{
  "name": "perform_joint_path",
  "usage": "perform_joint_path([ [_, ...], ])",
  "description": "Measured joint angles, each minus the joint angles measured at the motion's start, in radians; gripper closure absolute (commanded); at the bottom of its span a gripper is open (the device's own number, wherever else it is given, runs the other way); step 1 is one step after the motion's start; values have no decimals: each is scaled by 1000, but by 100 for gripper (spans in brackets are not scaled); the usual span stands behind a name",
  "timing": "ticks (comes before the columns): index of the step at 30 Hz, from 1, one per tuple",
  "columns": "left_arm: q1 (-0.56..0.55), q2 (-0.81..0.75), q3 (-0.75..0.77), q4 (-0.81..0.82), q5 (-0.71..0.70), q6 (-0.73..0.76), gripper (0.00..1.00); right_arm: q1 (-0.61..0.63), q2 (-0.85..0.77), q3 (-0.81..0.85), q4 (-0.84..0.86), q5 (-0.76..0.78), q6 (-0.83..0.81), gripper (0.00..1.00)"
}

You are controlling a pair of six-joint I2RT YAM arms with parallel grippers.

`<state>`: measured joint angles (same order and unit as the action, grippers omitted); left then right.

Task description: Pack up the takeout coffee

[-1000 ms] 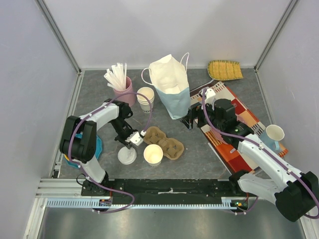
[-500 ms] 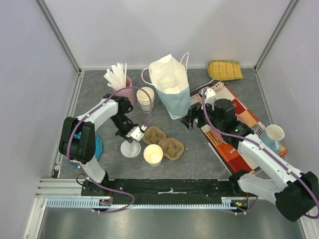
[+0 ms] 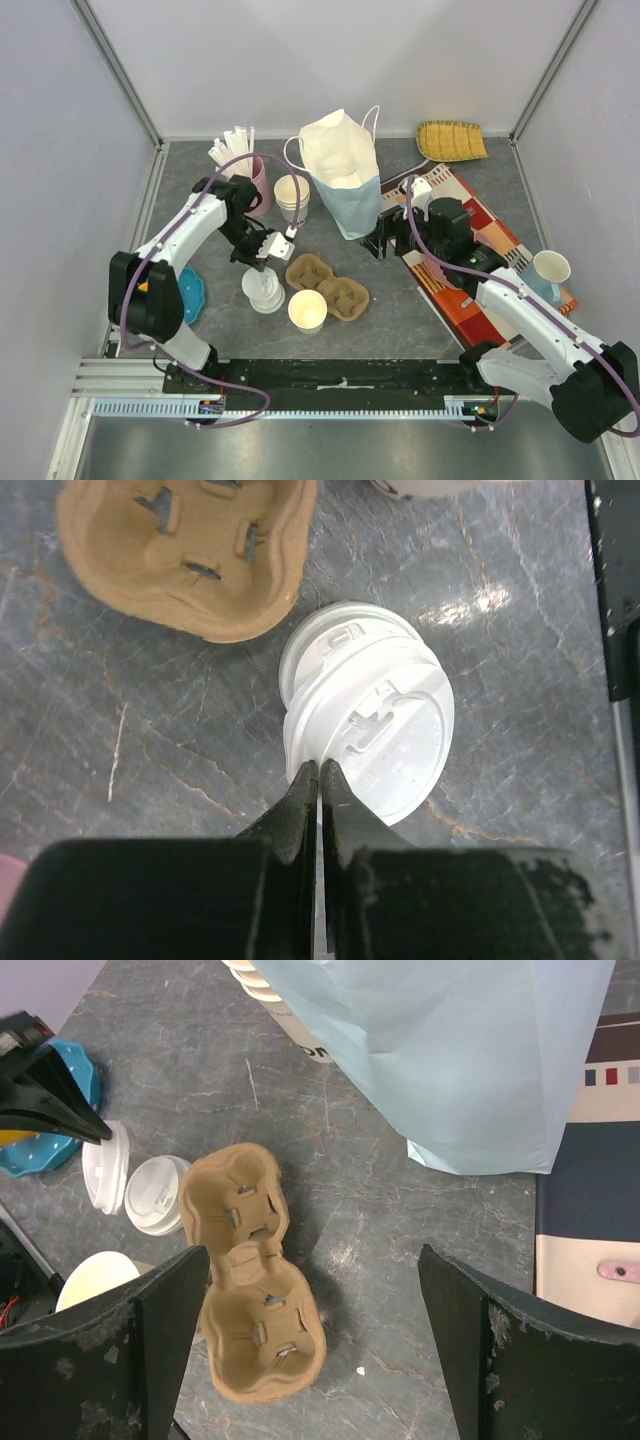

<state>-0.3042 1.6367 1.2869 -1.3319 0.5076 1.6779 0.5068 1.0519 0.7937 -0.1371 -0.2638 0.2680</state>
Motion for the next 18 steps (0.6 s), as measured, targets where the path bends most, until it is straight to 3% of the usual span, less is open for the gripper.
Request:
perform_joint_path([
  [7,2,-117,51,-6,81,-212,98,0,23,27,-19,-24,22,7],
  [18,-26,-154,100,-5,263,-715,98,8,16,45,-46,-24,76,8],
])
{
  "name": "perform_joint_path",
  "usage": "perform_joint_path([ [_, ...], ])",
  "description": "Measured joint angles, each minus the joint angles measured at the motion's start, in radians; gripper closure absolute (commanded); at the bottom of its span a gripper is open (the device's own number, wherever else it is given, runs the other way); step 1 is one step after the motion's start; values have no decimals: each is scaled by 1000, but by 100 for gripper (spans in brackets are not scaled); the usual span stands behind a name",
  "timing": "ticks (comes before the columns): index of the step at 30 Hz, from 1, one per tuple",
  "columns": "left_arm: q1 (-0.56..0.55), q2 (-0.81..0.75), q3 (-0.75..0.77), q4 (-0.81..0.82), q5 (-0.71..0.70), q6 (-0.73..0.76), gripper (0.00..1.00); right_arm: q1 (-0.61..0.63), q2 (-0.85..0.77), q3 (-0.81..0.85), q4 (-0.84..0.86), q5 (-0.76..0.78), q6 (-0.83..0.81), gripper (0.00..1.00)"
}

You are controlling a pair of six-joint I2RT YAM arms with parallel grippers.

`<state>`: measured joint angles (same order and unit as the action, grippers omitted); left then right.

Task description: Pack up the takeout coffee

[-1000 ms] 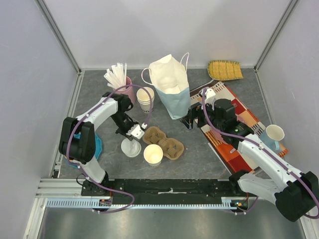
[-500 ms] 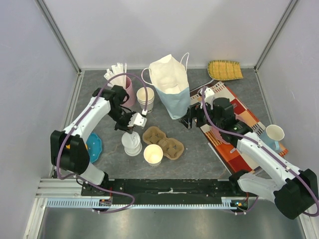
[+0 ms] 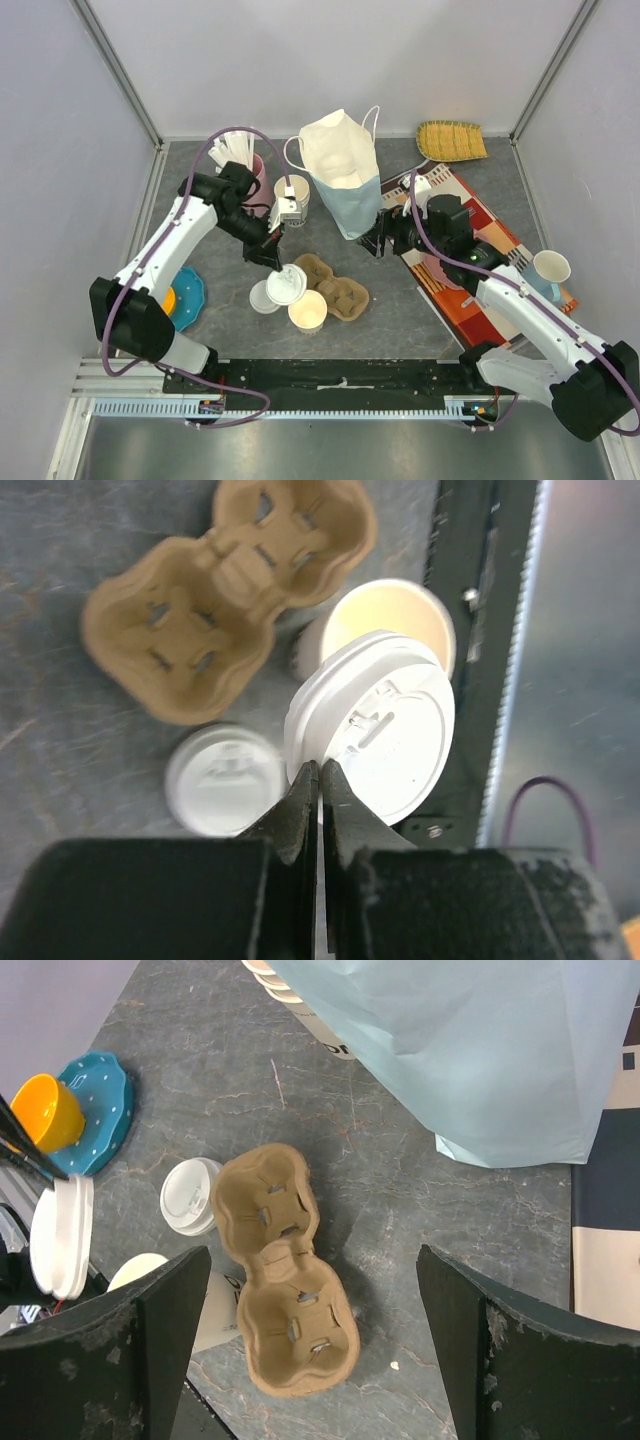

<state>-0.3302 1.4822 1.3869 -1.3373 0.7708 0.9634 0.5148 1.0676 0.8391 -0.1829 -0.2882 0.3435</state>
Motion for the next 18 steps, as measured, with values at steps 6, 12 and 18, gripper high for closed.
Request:
perform_joint_path([
  [6,-91,2,0,-1,16,-298,98,8,-5,0,-6,1,20,8],
  [12,-152,0,-27,7,-40,-463,98,19,-34,0,-18,16,43,8],
  [18,-235,-1,-101,65,-87,-573,98,33,-49,0,-18,36,76,8],
])
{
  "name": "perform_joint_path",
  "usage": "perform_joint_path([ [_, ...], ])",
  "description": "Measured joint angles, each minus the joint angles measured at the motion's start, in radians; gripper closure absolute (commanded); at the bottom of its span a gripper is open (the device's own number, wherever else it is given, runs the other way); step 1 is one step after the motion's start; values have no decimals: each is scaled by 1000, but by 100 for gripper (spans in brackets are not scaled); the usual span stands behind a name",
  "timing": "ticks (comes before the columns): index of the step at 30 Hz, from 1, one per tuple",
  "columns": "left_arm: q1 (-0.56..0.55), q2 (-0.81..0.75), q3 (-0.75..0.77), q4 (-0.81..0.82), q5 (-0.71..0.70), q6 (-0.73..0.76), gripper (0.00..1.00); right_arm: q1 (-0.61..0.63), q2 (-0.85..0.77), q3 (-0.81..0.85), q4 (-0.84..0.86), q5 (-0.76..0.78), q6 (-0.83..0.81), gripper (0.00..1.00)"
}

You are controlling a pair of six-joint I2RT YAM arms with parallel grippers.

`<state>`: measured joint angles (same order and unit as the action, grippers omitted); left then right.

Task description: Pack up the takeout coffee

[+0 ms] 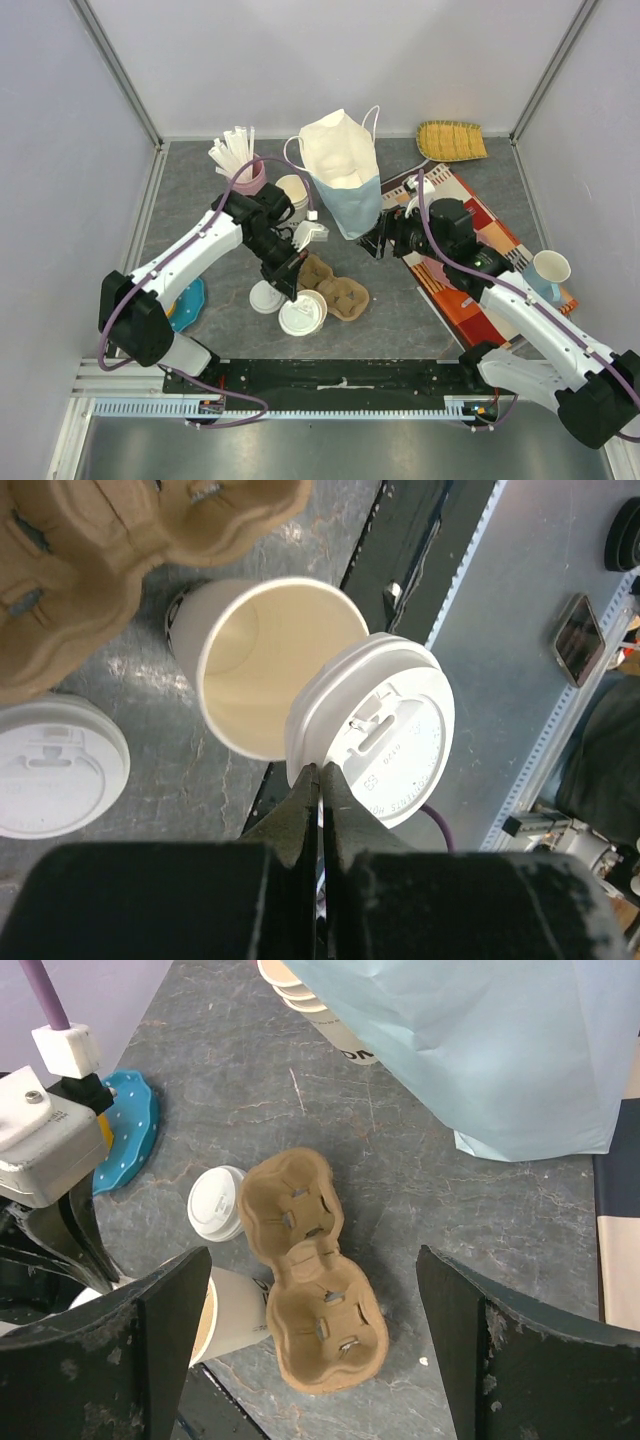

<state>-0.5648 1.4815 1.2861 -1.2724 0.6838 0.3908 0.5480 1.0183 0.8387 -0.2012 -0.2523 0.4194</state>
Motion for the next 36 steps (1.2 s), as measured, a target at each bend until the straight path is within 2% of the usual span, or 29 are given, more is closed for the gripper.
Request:
perform_joint_path([
  [14,-58,-4,-47,180,-70,-111,98,24,-2,0,-3,26,22,8],
  [25,-59,-2,-40,198,-124,-113,98,34,7,0,-4,27,22,8],
  [36,-59,25,-42,198,-98,-113,98,39,10,0,-4,33,21,8],
])
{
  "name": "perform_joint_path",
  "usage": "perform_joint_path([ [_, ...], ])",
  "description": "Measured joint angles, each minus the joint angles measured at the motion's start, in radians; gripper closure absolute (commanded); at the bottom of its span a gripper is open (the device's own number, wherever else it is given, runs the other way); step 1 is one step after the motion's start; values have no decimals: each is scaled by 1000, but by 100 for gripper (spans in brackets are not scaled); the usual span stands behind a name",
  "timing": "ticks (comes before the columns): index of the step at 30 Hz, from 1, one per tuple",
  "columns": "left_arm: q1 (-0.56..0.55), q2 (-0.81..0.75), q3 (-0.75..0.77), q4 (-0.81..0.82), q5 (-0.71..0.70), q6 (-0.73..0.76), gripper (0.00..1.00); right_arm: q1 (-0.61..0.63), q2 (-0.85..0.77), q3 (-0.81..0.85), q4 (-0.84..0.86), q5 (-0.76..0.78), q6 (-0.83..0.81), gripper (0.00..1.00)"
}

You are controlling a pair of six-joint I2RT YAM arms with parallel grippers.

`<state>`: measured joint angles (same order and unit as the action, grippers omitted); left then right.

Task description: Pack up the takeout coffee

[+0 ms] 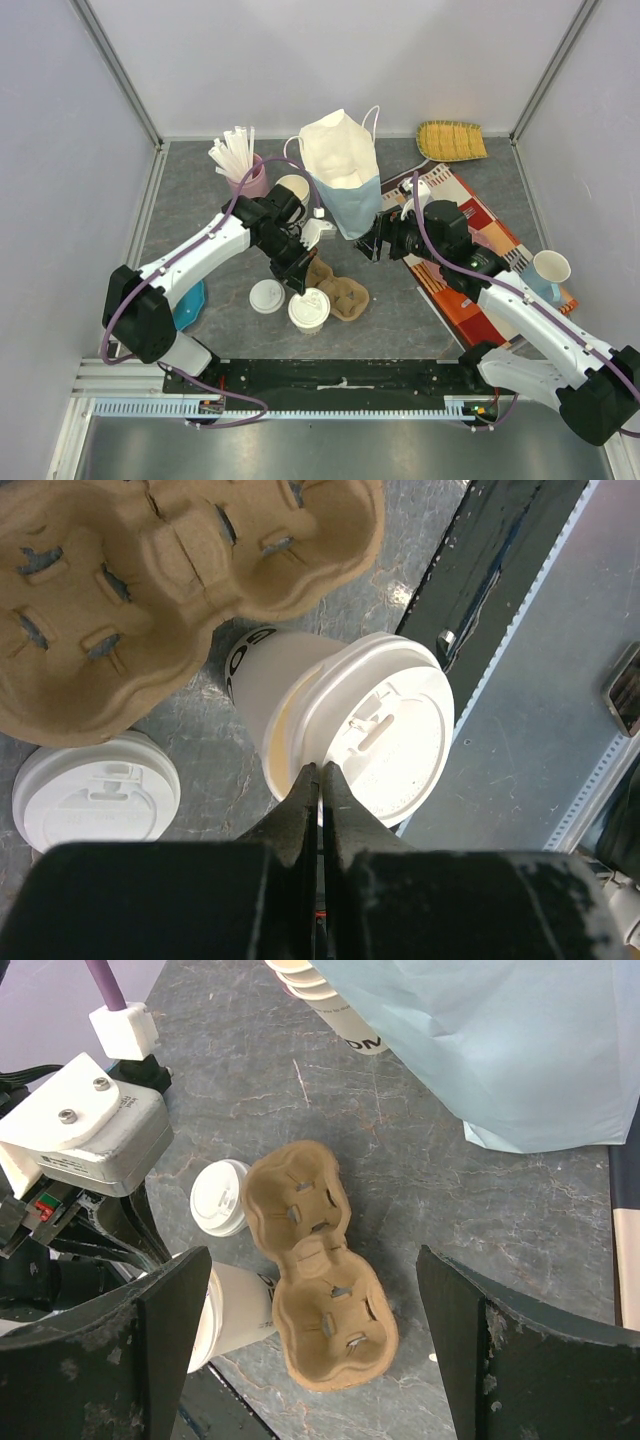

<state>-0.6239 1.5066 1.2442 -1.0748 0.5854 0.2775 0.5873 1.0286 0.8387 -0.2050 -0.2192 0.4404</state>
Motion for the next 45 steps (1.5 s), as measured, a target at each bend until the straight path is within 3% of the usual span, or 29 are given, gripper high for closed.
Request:
perform_joint_path([
  [45,1,0,-21,-11,-8,24,98,29,9,0,-4,18,-1,7],
])
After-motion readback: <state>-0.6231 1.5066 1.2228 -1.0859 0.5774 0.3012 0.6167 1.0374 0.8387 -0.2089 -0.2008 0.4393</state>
